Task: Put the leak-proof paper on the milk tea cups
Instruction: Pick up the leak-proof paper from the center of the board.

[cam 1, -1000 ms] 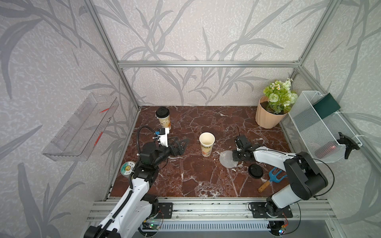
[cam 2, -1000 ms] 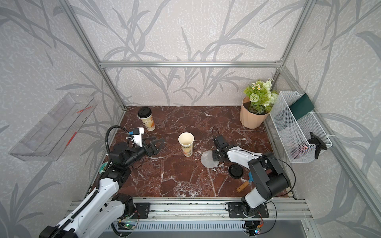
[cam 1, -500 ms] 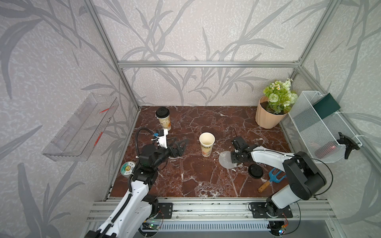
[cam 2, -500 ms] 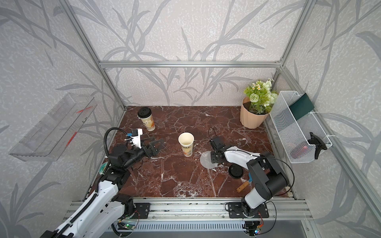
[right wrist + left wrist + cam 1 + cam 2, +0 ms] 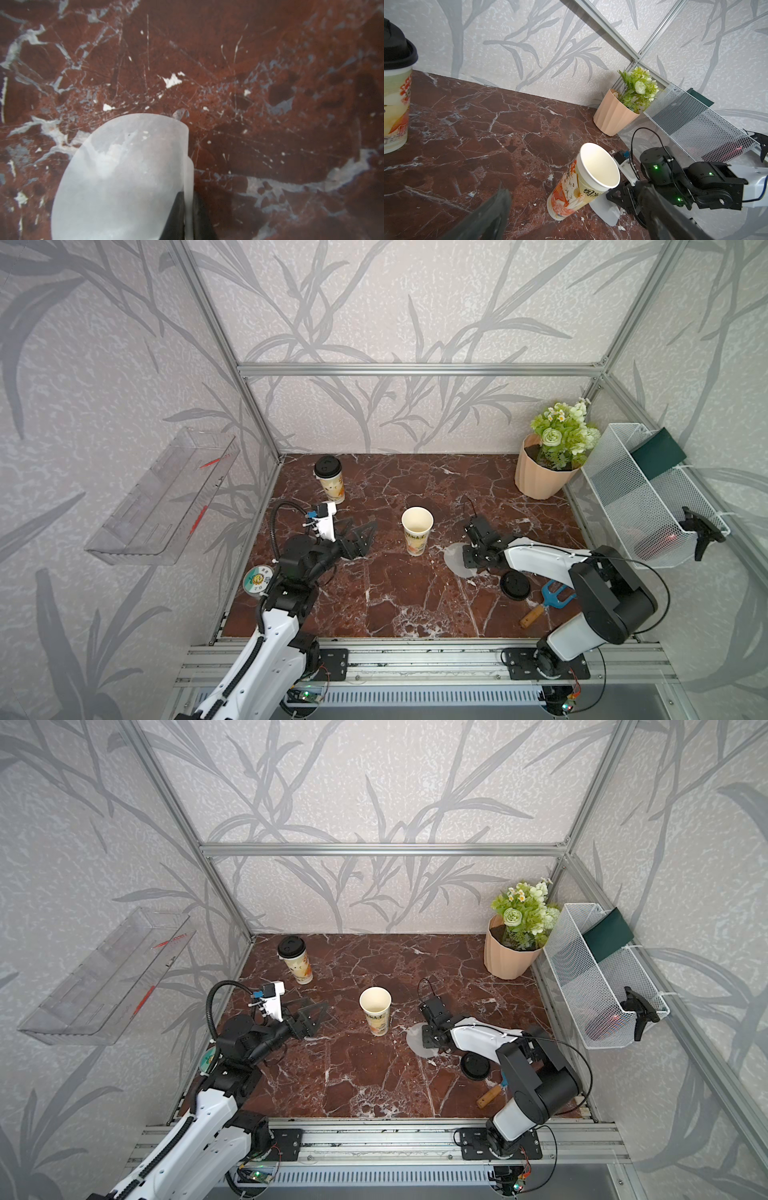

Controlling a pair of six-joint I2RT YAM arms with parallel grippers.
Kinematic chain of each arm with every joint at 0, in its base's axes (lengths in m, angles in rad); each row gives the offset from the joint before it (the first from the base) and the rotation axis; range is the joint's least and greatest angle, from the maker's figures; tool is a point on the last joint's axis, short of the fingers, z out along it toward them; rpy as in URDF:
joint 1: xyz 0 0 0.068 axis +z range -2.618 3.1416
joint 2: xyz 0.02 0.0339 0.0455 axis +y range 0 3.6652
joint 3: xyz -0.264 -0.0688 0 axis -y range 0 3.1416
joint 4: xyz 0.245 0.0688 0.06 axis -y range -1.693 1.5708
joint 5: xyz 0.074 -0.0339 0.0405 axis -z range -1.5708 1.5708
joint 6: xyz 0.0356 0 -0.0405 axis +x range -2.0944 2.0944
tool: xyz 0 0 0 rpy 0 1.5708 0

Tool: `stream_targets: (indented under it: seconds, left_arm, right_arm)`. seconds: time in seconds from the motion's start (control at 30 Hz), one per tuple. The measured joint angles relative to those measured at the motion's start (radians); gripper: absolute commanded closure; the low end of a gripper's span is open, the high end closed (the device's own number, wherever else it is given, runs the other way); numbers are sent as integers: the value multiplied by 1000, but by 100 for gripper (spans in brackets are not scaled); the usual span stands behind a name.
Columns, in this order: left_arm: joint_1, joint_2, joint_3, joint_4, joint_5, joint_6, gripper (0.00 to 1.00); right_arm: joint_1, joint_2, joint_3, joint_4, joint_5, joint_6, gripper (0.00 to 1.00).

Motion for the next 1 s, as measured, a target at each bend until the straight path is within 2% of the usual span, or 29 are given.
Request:
stream_targets:
  seconds: [0.03, 0.33, 0.57, 0.77, 1.0]
  left_arm:
    - [0, 1, -2, 3, 1, -3, 1]
    - [-22, 82, -17, 104, 70, -99, 1]
    - [-96, 138, -13, 173, 88, -169, 3]
    - [-152, 279, 66, 220, 112, -243, 7]
    - [-217, 431, 154, 329, 146, -314, 20]
  right_arm:
    - [0, -22, -18, 3, -13, -2, 100]
    - [-1, -357, -60, 43, -123, -14, 100]
    - [8, -551, 34, 51, -238, -12, 100]
    - [35, -581, 97, 180, -374, 39, 100]
    - [69, -446, 106, 352, -529, 121, 100]
